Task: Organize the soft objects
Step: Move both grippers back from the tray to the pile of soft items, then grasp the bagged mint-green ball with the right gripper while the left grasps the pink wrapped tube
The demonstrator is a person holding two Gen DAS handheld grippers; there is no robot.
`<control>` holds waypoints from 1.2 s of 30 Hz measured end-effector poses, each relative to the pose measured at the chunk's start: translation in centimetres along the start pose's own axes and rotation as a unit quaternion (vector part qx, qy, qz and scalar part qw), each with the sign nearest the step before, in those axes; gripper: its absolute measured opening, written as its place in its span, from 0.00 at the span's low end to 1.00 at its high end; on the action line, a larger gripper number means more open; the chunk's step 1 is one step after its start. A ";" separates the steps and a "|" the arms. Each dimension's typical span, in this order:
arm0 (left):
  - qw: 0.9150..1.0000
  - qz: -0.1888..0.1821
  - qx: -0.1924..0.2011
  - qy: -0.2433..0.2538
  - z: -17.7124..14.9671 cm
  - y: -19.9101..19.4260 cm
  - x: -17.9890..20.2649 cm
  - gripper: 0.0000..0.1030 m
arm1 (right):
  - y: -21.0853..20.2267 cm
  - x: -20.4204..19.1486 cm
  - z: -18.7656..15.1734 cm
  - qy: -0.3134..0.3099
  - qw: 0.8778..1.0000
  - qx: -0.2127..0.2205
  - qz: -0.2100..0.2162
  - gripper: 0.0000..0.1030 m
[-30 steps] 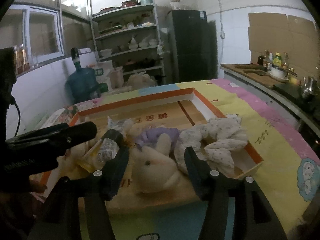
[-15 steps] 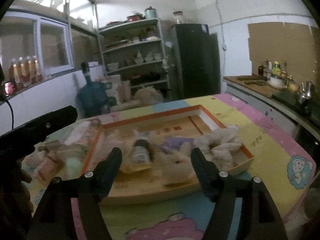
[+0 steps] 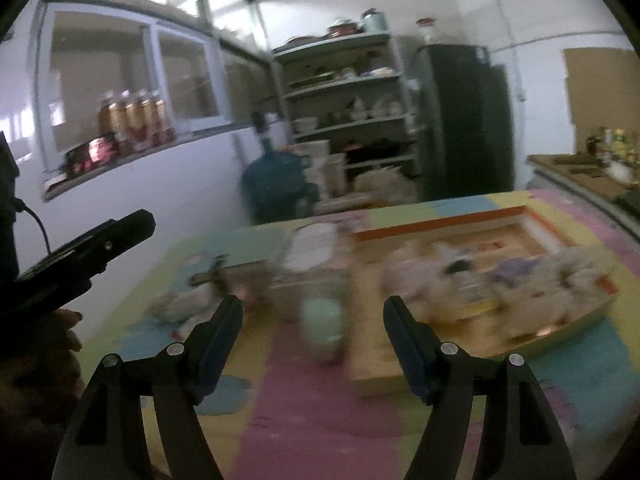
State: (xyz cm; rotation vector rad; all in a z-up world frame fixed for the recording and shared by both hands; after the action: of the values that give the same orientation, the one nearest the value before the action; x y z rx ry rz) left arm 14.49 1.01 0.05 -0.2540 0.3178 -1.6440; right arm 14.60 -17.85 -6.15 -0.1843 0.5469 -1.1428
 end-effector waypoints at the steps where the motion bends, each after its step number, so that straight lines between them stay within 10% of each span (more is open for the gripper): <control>1: 1.000 0.005 -0.004 -0.005 -0.4 0.0 -1.1 0.89 | 0.7 -0.6 -0.2 -0.005 1.000 -0.004 -0.001 0.72; 12: 0.996 -0.076 -0.054 0.012 -5.2 2.2 -0.4 0.89 | 7.8 0.1 -1.6 -0.090 0.987 -0.086 -0.098 0.72; 18: 0.992 -0.078 -0.097 0.033 -7.0 5.6 2.3 0.88 | 8.7 0.3 -2.4 -0.138 0.979 -0.101 -0.115 0.35; 30: 0.983 -0.086 -0.164 0.013 -8.8 8.8 2.4 0.21 | 7.5 1.9 -2.2 -0.101 0.989 -0.089 -0.064 0.26; 36: 0.985 -0.080 -0.150 0.036 -8.9 8.0 3.1 0.19 | 6.6 1.5 -2.0 -0.096 0.991 -0.080 -0.047 0.25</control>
State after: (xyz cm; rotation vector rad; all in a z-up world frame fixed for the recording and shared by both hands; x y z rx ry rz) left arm 18.57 -2.24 -11.14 -0.4585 0.6153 -1.7637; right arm 19.42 -16.19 -11.03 -0.4568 0.4625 -1.1577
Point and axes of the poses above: each gripper's, at about its wrist camera, not at the fingertips, and y roughly the way its jaws point, x to its right, z to its top, the point moved 2 cm from there along y, roughly the way its jaws point, and after that the axes turned 9 degrees about z, right-handed, at the moved point
